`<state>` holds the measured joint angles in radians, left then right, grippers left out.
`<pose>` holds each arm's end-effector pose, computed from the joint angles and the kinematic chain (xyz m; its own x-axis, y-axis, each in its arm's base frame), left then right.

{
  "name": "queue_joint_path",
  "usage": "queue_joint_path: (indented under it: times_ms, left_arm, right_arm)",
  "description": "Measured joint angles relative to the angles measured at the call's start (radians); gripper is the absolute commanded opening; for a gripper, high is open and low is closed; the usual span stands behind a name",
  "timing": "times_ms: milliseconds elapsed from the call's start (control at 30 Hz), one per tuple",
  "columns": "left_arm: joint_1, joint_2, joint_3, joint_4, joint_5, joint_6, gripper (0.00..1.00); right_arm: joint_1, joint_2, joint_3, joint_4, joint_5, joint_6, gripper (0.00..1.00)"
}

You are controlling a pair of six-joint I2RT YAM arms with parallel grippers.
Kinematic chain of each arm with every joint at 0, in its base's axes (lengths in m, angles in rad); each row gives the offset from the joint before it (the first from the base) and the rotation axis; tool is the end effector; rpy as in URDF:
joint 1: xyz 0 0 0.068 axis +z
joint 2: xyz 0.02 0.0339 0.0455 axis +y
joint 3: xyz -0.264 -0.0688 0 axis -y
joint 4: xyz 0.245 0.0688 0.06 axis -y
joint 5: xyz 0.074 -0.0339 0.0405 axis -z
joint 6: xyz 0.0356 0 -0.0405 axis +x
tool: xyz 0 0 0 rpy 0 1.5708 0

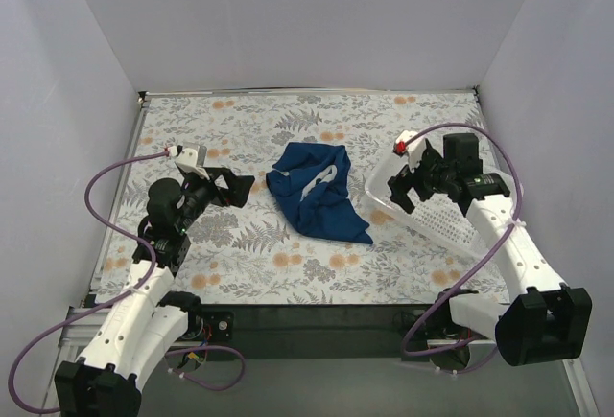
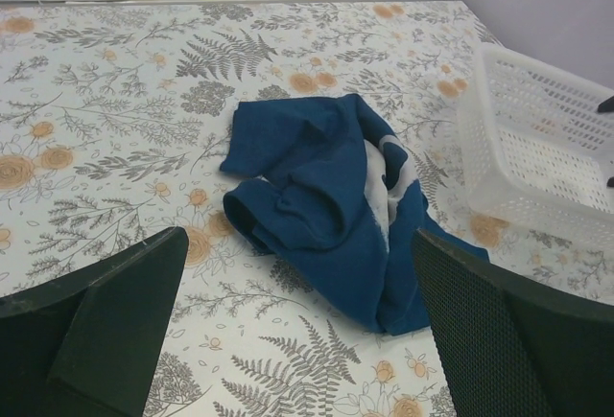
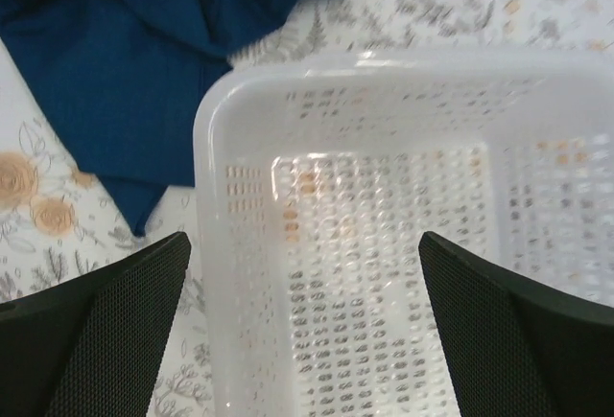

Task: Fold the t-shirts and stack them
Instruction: Flatten the tshirt out

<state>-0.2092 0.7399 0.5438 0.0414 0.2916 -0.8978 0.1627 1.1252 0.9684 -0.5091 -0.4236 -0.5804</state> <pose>0.1777 -0.0482 0.2859 -0.4668 -0.6665 -0.5812 0.1793 0.5723 -0.8002 0.2357 0.0535 0.3070 -0.2539 -0.5483 -0.7968 -0.7245 0.6536 -0.2189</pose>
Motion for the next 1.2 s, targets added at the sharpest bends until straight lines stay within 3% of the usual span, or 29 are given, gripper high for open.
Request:
queue_joint_path:
  times_ms: [167, 367, 467, 600, 733, 967, 1200]
  left_arm:
    - [-0.004, -0.012, 0.009, -0.004, 0.017, -0.004, 0.94]
    - [-0.009, -0.026, 0.010, -0.003, 0.039, -0.008, 0.94]
    - [-0.011, -0.030, 0.010, -0.003, 0.047, -0.008, 0.94]
    - [-0.013, -0.033, 0.010, -0.003, 0.054, -0.009, 0.94]
    - [-0.016, -0.034, 0.010, -0.003, 0.059, -0.012, 0.94]
    - [-0.018, -0.034, 0.010, -0.003, 0.065, -0.015, 0.94]
    - [-0.022, -0.034, 0.010, -0.003, 0.065, -0.014, 0.94]
  right_arm:
    - [-0.002, 0.041, -0.061, -0.089, 0.048, -0.056, 0.87]
    - [0.011, 0.088, -0.068, -0.132, 0.099, -0.119, 0.75]
    - [0.035, 0.114, -0.093, -0.142, 0.138, -0.143, 0.63]
    - [0.046, 0.156, -0.114, -0.151, 0.192, -0.163, 0.29]
    - [0.047, 0.172, -0.116, -0.127, 0.246, -0.157, 0.03]
    - [0.047, 0.261, -0.026, -0.076, 0.288, -0.079, 0.01]
    - [0.047, 0.644, 0.413, -0.002, 0.414, 0.203, 0.01]
